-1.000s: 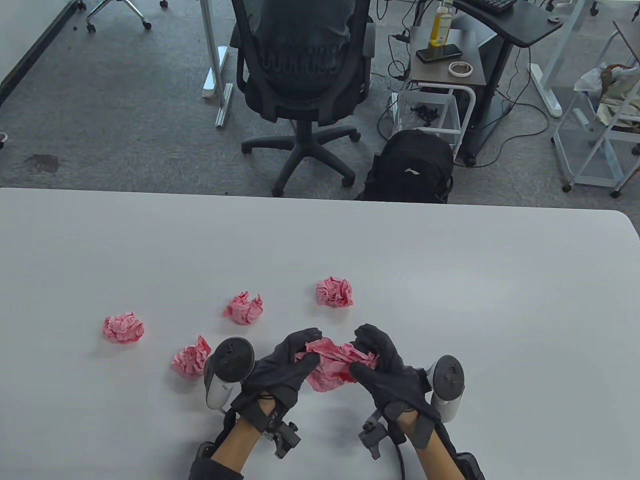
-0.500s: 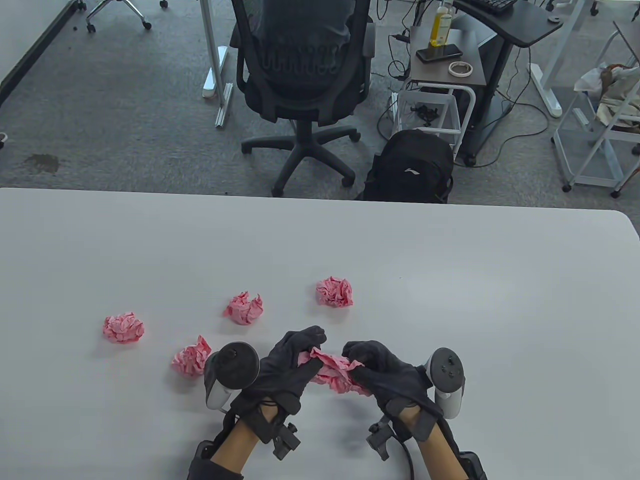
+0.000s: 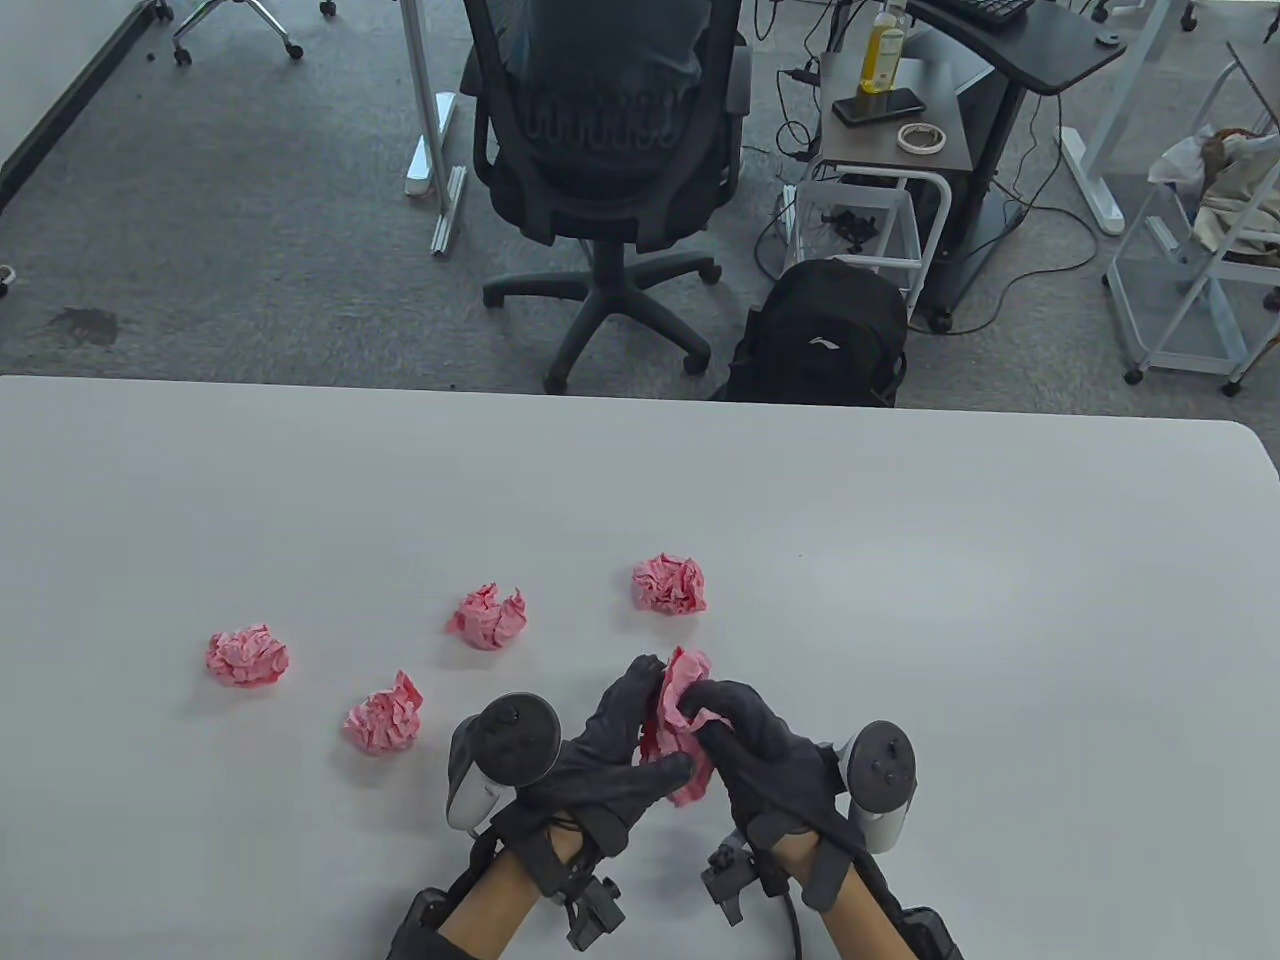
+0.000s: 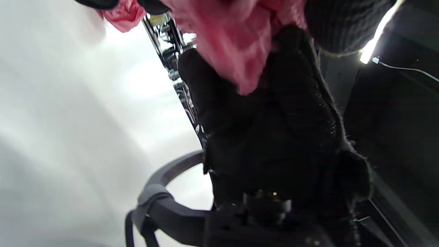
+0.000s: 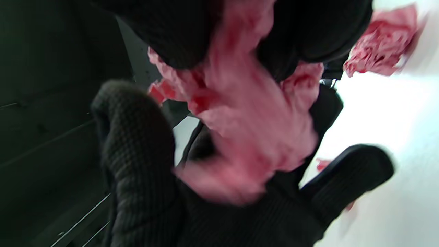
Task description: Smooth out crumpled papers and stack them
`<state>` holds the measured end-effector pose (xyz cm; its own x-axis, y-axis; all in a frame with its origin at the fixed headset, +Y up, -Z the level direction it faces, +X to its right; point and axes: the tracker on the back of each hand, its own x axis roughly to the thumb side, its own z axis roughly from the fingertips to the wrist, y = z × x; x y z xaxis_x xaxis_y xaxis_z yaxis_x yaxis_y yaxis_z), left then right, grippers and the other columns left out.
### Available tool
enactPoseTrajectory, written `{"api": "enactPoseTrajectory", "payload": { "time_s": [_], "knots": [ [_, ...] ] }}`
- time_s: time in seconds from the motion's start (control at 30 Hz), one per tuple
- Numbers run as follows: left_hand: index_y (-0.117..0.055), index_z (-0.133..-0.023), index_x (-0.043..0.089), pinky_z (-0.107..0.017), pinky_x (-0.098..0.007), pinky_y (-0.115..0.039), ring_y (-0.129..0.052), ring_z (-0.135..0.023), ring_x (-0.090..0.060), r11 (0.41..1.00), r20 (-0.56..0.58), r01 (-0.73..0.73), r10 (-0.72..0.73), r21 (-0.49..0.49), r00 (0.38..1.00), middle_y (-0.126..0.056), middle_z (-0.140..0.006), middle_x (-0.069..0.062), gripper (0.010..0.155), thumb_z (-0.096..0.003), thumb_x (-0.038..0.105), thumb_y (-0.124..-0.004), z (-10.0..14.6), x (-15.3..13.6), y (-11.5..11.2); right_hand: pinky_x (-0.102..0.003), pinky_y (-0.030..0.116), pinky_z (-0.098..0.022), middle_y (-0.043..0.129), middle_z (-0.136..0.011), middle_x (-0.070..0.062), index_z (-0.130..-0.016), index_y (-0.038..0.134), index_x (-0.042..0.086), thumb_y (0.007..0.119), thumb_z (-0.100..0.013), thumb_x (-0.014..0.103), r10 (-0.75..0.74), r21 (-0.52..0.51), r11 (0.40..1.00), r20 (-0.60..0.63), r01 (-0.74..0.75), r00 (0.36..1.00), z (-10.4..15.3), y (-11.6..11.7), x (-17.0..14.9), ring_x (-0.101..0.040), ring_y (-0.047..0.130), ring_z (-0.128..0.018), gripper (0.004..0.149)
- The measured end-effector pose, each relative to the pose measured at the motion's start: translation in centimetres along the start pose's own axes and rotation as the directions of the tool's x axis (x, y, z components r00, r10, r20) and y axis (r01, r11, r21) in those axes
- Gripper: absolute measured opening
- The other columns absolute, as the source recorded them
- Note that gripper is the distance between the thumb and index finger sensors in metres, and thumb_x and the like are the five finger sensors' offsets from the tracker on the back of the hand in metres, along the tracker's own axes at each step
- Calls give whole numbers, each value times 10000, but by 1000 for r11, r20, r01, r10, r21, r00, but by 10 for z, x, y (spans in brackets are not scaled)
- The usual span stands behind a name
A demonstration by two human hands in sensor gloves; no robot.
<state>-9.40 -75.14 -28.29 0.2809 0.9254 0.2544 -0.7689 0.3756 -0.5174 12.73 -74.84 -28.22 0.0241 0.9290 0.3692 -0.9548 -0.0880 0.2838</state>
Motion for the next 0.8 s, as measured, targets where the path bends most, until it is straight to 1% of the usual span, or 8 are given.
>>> {"api": "enactPoseTrajectory", "payload": {
  "time_s": [0.1, 0.17, 0.33, 0.5, 0.6, 0.7, 0.77, 0.8],
  "knots": [
    [-85, -1151, 281, -785, -619, -526, -533, -1147, -359, 994, -27, 91, -89, 68, 996, -273, -1217, -24, 989, -530, 641, -766, 1, -2, 8, -587, 691, -569, 787, -959, -148, -933, 693, 232, 719, -532, 252, -37, 26, 999, -1, 37, 999, -1, 1, 1, -431, 810, -839, 402],
    [-312, -1176, 304, -770, -595, -576, -681, -1076, -323, 987, -43, 128, -124, 101, 991, -491, -1169, -11, 844, -533, 582, -784, 1, -4, 14, -581, 708, -545, 836, -897, -141, -942, 665, 198, 707, -536, 242, -83, 27, 996, -22, 83, 996, -2, -2, -1, -428, 863, -767, 410],
    [-521, -1146, 386, -768, -587, -589, -722, -1057, -314, 986, -41, 74, -69, 147, 997, -578, -1151, 1, 610, -578, 503, -710, 4, -5, 22, -555, 747, -509, 843, -787, -84, -988, 610, 225, 669, -543, 277, -86, -66, 994, -43, 83, 995, -1, -12, -4, -361, 925, -668, 452],
    [-466, -1162, 362, -763, -591, -591, -732, -1050, -330, 977, -41, 61, -54, 205, 998, -591, -1153, -13, 613, -593, 490, -652, 9, -9, 35, -547, 752, -487, 841, -704, -60, -997, 624, 202, 713, -544, 359, -64, -84, 995, -61, 59, 996, -1, -23, -5, -302, 928, -571, 487],
    [-416, -1174, 383, -765, -593, -587, -734, -1049, -332, 974, -44, 37, -27, 225, 999, -588, -1157, -17, 630, -596, 488, -643, 10, -12, 43, -586, 720, -506, 815, -709, -83, -1008, 610, 152, 837, -506, 368, -38, -44, 998, -81, 34, 996, -3, -27, -4, -333, 894, -597, 591],
    [-372, -1173, 361, -745, -585, -620, -859, -944, -321, 974, -37, 25, -17, 226, 999, -745, -1055, -15, 653, -591, 459, -652, 11, -15, 50, -624, 687, -529, 760, -747, -83, -1030, 565, 135, 910, -478, 330, 122, 0, 992, -123, -123, 985, -2, -31, -1, -355, 838, -670, 679],
    [-419, -1164, 356, -723, -565, -660, -957, -820, -304, 968, -39, 44, -36, 247, 999, -860, -936, -15, 640, -585, 446, -676, 13, -14, 56, -599, 724, -501, 816, -670, -64, -974, 675, 128, 907, -475, 277, 280, -96, 950, -162, -297, 946, -1, -38, 3, -340, 889, -603, 570],
    [-452, -1159, 365, -718, -563, -668, -980, -788, -304, 962, -45, 79, -70, 260, 997, -889, -904, -18, 628, -582, 439, -688, 13, -13, 59, -587, 736, -488, 832, -648, -60, -938, 730, 133, 906, -472, 283, 379, -141, 903, -186, -406, 907, -1, -45, 4, -334, 905, -577, 520]
  ]
}}
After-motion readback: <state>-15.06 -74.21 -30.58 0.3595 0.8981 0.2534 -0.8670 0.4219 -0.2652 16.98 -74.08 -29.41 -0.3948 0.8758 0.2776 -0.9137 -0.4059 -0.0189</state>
